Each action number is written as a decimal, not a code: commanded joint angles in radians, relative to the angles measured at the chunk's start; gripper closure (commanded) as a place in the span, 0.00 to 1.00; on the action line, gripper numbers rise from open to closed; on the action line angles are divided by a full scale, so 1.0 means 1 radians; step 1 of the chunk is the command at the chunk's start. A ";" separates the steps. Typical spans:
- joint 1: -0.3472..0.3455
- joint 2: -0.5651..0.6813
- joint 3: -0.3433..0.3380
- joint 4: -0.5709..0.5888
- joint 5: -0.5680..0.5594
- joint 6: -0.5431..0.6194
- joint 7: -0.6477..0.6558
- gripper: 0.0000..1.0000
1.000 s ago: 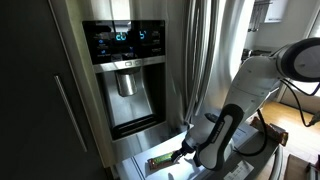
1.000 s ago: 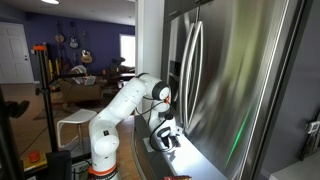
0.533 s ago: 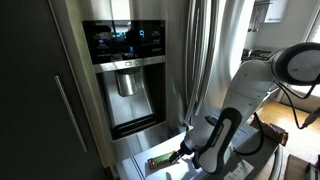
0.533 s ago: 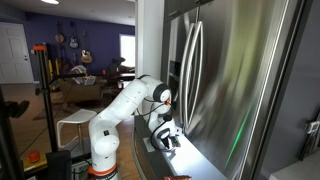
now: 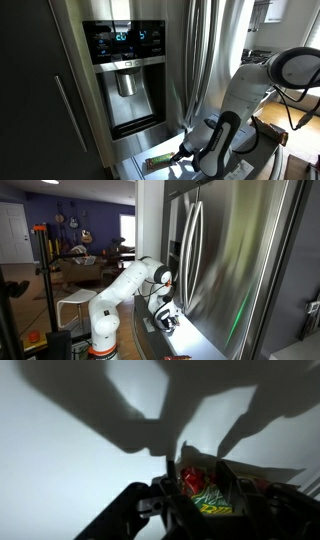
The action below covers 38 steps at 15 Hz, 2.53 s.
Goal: Move the candy bars to the far right end
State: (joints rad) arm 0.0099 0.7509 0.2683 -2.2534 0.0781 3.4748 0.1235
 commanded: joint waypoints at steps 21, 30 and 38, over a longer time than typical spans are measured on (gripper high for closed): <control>-0.039 -0.491 -0.019 -0.339 0.038 -0.365 0.015 0.99; -0.050 -0.841 0.032 -0.447 0.138 -0.495 0.006 0.99; 0.071 -1.113 -0.077 -0.492 0.101 -0.700 0.038 0.99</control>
State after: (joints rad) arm 0.0574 -0.2632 0.2269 -2.7466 0.2131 2.9066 0.1354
